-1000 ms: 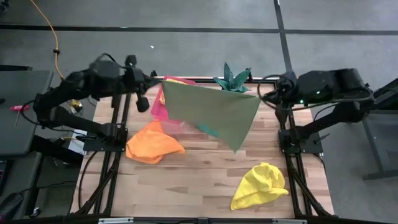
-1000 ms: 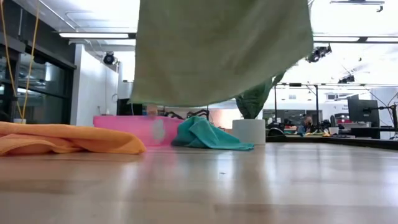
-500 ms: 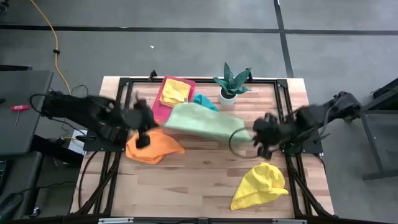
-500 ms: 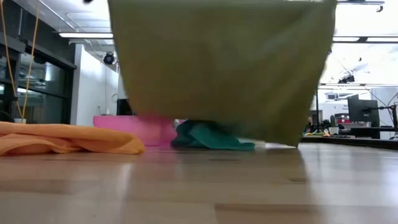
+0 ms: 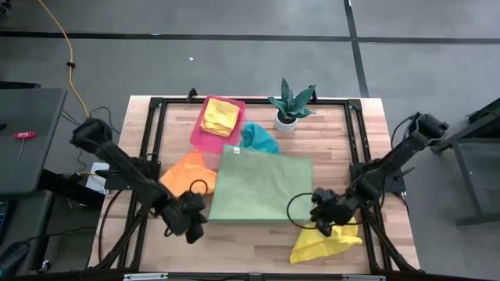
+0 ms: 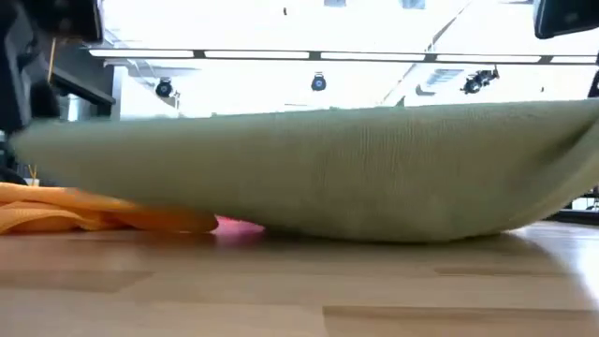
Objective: Fold microfiber towels
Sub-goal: Fold the green microfiber cloth
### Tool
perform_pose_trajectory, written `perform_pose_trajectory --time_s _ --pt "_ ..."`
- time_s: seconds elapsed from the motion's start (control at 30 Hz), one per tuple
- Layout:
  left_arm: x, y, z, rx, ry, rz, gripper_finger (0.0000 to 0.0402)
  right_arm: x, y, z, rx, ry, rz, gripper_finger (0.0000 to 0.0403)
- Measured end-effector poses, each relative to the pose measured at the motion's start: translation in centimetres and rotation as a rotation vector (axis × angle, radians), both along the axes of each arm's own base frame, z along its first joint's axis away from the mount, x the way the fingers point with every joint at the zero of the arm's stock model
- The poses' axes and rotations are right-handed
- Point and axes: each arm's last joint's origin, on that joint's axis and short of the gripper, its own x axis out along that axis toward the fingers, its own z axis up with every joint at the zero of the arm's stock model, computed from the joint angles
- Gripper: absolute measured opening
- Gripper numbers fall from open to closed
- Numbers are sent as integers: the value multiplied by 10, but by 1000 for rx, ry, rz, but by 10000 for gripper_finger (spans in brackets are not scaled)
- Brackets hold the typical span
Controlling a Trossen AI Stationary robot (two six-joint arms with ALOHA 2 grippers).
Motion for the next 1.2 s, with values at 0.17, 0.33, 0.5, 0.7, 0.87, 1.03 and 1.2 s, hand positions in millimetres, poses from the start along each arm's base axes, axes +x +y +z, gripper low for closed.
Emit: perform_pose_trajectory --time_s 0.17,0.33,0.5,0.7,0.87,1.03,1.2 --pt "6 -21 -8 -162 -15 -48 0 -3 10 4 67 7 24 0" --pt "7 -32 -1 -261 -64 -137 0 -4 19 9 112 6 69 0" --pt "7 -35 1 -325 -49 -192 0 -4 25 10 162 8 87 0" --pt "17 -18 12 -330 -92 -250 0 -5 16 11 132 32 92 0" --pt "18 18 22 -213 -65 -232 0 -3 -5 9 45 88 0 0" --pt "14 56 28 -78 -5 -176 0 -3 -18 5 -37 142 -34 0" --pt "18 83 28 45 5 -106 0 -6 -22 2 -151 133 23 0"
